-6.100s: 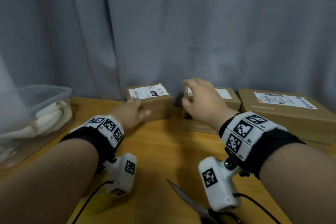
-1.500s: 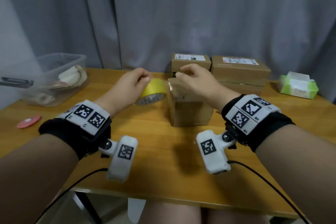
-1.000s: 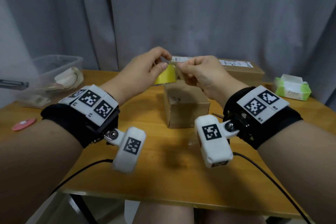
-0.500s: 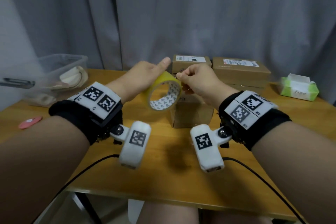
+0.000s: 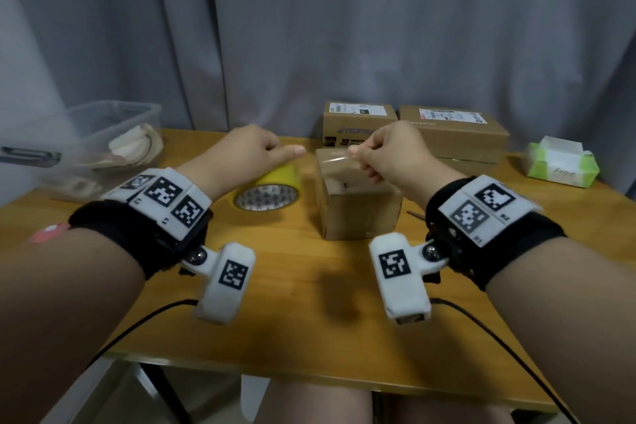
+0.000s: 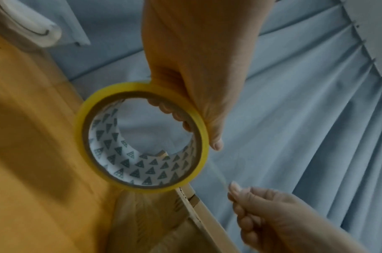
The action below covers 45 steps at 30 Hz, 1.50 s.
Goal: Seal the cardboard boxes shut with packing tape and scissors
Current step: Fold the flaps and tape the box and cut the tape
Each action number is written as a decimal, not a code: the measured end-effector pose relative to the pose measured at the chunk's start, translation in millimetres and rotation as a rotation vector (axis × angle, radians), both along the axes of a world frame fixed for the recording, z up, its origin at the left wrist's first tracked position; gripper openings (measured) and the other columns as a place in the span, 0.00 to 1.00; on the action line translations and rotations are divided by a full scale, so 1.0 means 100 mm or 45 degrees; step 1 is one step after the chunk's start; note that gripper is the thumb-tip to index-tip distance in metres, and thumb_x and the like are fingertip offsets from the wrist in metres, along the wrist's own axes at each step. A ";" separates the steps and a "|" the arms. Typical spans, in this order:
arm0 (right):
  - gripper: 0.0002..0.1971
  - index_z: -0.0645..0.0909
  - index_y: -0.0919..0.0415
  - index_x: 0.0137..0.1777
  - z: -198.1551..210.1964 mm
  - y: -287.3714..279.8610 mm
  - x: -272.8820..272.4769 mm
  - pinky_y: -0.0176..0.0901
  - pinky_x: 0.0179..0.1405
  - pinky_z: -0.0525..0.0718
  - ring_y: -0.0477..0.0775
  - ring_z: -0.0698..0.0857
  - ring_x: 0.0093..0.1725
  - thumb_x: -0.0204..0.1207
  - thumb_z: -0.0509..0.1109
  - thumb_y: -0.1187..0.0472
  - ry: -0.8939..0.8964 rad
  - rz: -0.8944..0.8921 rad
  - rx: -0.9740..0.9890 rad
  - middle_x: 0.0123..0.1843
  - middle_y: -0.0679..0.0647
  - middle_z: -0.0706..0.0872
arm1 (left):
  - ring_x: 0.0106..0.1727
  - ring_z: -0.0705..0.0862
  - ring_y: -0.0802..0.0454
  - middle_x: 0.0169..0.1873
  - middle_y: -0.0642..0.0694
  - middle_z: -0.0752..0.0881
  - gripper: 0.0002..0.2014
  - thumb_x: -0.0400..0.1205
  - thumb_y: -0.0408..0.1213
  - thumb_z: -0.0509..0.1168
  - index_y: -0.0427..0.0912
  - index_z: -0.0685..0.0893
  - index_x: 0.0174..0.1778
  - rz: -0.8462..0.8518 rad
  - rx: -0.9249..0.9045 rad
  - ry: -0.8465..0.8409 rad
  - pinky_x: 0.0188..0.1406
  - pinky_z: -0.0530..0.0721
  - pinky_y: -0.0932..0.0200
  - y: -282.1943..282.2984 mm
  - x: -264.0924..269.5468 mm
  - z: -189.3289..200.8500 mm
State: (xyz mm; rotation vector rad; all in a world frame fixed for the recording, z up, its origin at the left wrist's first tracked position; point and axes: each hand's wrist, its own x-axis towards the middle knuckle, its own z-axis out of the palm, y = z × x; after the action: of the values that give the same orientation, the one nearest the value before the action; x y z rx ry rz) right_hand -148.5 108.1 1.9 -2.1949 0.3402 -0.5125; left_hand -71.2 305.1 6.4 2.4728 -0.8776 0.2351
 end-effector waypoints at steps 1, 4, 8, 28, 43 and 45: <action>0.14 0.87 0.70 0.46 -0.02 -0.01 0.02 0.51 0.48 0.89 0.53 0.85 0.35 0.78 0.73 0.56 0.041 -0.023 -0.037 0.36 0.59 0.87 | 0.21 0.65 0.51 0.20 0.46 0.63 0.28 0.79 0.58 0.63 0.41 0.65 0.24 0.003 0.014 0.034 0.24 0.60 0.56 -0.02 0.01 -0.03; 0.13 0.87 0.67 0.46 -0.11 -0.05 0.10 0.52 0.57 0.86 0.56 0.86 0.46 0.77 0.73 0.54 0.136 -0.079 -0.139 0.44 0.59 0.88 | 0.22 0.63 0.52 0.21 0.47 0.62 0.27 0.79 0.58 0.64 0.41 0.65 0.26 -0.008 0.002 0.152 0.24 0.60 0.57 -0.09 0.06 -0.10; 0.14 0.87 0.66 0.47 -0.17 -0.11 0.15 0.43 0.44 0.80 0.53 0.84 0.48 0.77 0.73 0.53 0.187 -0.139 -0.258 0.46 0.56 0.86 | 0.20 0.63 0.53 0.18 0.49 0.63 0.28 0.80 0.56 0.65 0.45 0.62 0.22 -0.017 0.047 0.258 0.25 0.61 0.58 -0.19 0.12 -0.09; 0.18 0.74 0.61 0.64 -0.29 -0.33 0.06 0.48 0.56 0.77 0.59 0.76 0.60 0.77 0.72 0.57 0.262 -0.299 -0.604 0.61 0.57 0.76 | 0.25 0.68 0.52 0.21 0.47 0.67 0.27 0.81 0.54 0.64 0.41 0.67 0.22 0.040 0.352 0.218 0.25 0.63 0.57 -0.58 0.10 -0.19; 0.33 0.41 0.48 0.85 -0.50 -0.15 0.03 0.62 0.81 0.36 0.50 0.42 0.85 0.83 0.32 0.36 0.660 0.210 -0.829 0.87 0.50 0.42 | 0.35 0.77 0.58 0.35 0.53 0.77 0.16 0.77 0.51 0.70 0.44 0.77 0.51 -0.171 -0.216 0.398 0.32 0.74 0.65 -0.29 0.12 -0.47; 0.30 0.45 0.44 0.85 -0.48 -0.15 0.05 0.65 0.80 0.35 0.52 0.45 0.85 0.84 0.34 0.38 0.665 0.194 -0.870 0.87 0.51 0.46 | 0.45 0.77 0.62 0.46 0.56 0.75 0.25 0.74 0.47 0.74 0.49 0.70 0.62 -0.289 -0.103 0.354 0.39 0.73 0.69 -0.20 0.07 -0.50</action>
State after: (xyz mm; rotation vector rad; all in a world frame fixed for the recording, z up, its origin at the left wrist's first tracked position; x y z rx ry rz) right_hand -143.2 93.4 -45.8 -2.9872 0.2901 0.0666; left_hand -64.6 285.5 -43.7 2.2380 -0.9941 -0.1460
